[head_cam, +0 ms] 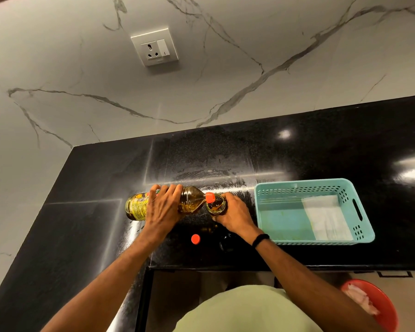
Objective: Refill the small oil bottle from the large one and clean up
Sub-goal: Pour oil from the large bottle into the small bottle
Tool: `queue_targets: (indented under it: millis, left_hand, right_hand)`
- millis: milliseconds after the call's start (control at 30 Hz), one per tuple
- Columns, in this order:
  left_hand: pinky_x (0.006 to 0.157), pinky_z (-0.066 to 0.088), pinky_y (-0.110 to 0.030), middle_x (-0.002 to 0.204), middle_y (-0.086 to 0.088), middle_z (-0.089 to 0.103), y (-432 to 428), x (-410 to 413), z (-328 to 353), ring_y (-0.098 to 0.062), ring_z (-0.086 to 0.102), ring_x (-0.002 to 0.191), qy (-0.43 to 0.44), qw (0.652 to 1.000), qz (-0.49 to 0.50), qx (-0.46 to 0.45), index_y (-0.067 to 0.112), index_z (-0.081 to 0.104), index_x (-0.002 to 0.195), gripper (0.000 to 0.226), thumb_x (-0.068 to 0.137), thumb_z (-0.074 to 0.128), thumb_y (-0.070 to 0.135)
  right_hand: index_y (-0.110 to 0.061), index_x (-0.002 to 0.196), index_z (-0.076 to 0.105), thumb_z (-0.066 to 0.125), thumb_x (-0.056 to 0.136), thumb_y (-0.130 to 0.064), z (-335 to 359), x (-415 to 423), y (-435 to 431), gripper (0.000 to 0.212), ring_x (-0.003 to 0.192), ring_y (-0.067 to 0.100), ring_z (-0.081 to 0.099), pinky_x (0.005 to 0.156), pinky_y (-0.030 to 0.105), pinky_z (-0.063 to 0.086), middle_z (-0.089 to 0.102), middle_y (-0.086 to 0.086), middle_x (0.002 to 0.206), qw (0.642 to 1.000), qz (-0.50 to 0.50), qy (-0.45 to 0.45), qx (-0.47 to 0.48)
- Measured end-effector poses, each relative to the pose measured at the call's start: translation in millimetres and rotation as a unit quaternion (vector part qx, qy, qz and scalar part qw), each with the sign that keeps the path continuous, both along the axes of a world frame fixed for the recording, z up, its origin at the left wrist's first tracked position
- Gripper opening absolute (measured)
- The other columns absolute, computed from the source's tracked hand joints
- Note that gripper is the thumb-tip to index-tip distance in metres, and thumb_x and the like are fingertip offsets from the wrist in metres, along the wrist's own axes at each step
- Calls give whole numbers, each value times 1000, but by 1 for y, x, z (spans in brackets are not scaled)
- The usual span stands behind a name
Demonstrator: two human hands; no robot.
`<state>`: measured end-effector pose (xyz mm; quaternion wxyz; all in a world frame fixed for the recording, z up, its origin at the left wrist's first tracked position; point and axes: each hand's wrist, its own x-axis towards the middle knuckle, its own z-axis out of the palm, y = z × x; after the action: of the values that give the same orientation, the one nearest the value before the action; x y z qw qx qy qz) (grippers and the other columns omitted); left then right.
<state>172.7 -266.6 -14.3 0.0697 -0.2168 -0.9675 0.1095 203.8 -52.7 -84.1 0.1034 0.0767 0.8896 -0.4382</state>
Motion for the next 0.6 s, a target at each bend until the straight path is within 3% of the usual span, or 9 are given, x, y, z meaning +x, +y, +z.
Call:
queue_targets:
  millis: [600]
  left_hand:
    - [97, 30, -40, 107, -3, 65, 0, 1, -1, -24, 61, 99, -10, 1000, 8, -11, 15, 56, 119, 79, 55, 88, 46]
  right_hand:
    - [-19, 125, 51, 88, 68, -31, 2, 1, 1, 69, 109, 20, 56, 87, 23, 43, 58, 4, 121, 1000, 0, -2, 1]
